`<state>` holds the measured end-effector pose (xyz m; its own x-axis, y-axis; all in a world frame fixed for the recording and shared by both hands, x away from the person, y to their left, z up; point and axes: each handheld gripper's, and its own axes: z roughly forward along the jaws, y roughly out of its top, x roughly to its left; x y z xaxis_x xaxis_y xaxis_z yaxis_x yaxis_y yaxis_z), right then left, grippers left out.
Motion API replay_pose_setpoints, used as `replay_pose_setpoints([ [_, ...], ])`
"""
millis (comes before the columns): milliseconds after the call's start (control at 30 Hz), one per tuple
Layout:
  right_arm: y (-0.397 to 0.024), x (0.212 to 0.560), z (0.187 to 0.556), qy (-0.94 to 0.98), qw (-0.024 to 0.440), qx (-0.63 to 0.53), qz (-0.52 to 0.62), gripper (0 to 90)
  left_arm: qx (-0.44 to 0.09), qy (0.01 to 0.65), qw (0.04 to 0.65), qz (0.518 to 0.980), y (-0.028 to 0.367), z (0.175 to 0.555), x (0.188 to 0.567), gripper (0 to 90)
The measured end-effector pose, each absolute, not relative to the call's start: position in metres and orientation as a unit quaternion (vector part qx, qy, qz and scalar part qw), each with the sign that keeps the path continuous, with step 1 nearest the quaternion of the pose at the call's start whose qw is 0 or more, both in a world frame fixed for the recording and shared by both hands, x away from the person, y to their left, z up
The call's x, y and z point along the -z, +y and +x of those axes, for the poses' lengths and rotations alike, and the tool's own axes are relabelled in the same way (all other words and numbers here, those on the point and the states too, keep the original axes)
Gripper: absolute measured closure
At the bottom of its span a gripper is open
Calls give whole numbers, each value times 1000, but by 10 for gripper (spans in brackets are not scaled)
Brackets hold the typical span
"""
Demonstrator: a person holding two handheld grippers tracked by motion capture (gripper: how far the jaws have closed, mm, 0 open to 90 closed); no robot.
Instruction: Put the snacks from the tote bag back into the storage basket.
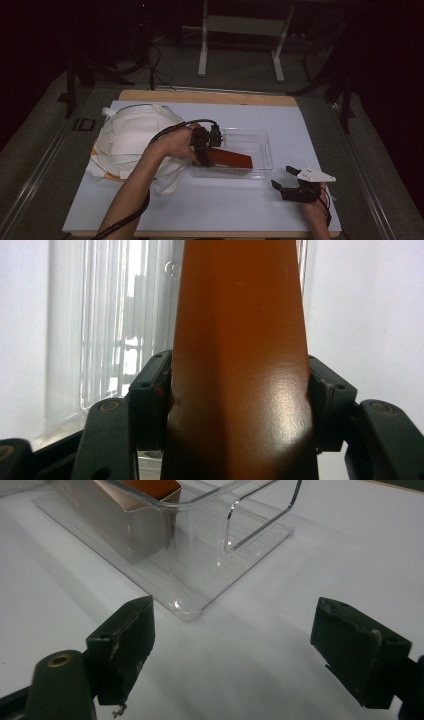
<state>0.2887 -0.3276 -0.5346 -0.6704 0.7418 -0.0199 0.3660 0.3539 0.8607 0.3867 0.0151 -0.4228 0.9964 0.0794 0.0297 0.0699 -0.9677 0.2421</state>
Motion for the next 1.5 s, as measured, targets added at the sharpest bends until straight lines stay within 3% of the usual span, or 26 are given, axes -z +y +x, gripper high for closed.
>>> replay_pose_setpoints([
  [467,-328,535,289,796,208,-449,347,180,-15,45,126,991,22,387,421,370],
  [1500,-327,535,289,797,211,-447,347,180,-66,127,288,947,99,382,387,427],
])
